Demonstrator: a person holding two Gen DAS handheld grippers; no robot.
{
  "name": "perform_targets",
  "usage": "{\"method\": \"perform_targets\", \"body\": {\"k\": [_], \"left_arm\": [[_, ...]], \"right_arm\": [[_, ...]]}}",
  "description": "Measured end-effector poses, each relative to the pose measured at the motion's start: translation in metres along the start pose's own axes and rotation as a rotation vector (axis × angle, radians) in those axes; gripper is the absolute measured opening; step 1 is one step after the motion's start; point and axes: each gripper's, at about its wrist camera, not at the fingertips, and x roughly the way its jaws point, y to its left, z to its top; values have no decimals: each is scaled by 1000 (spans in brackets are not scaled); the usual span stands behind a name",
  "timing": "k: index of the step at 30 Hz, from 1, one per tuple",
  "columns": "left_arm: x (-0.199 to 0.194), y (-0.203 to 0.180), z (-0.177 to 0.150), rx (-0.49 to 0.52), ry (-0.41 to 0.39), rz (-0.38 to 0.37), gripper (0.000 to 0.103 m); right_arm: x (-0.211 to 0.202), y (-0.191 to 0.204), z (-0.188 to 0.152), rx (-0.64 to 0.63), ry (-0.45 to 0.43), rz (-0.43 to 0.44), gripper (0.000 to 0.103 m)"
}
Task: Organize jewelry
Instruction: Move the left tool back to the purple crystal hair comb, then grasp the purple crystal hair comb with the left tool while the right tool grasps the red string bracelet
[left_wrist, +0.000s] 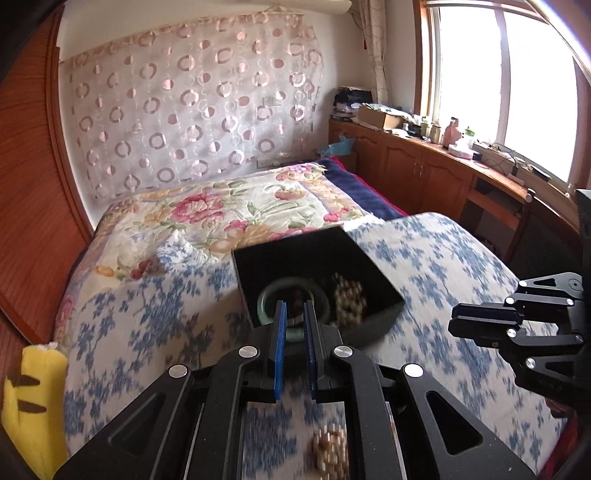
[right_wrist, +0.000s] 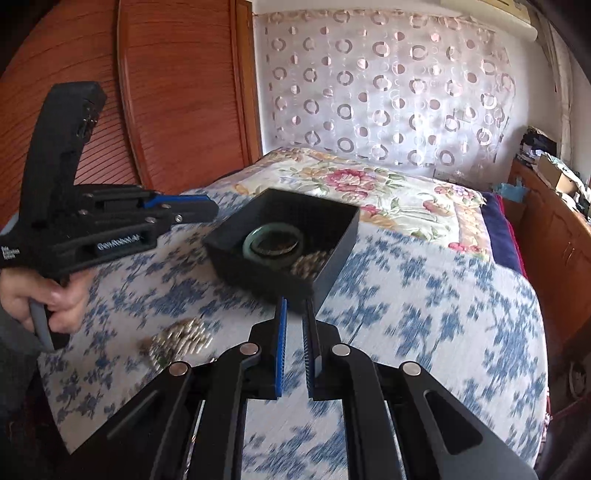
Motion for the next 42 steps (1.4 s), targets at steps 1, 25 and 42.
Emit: {"method": "perform_targets", "body": {"k": [1,25,42], "left_arm": [[-6,0,-7,-1,1,-1,8],[-48,-4,-100,-58,88,-44,9],[-55,-16,-106,-50,90,-66,19]], "right_arm": [[-2,2,-5,2,4,8,10],[-14,51,-84,-49,186,77,21],[-27,53,-62,-43,79,82,2]]}}
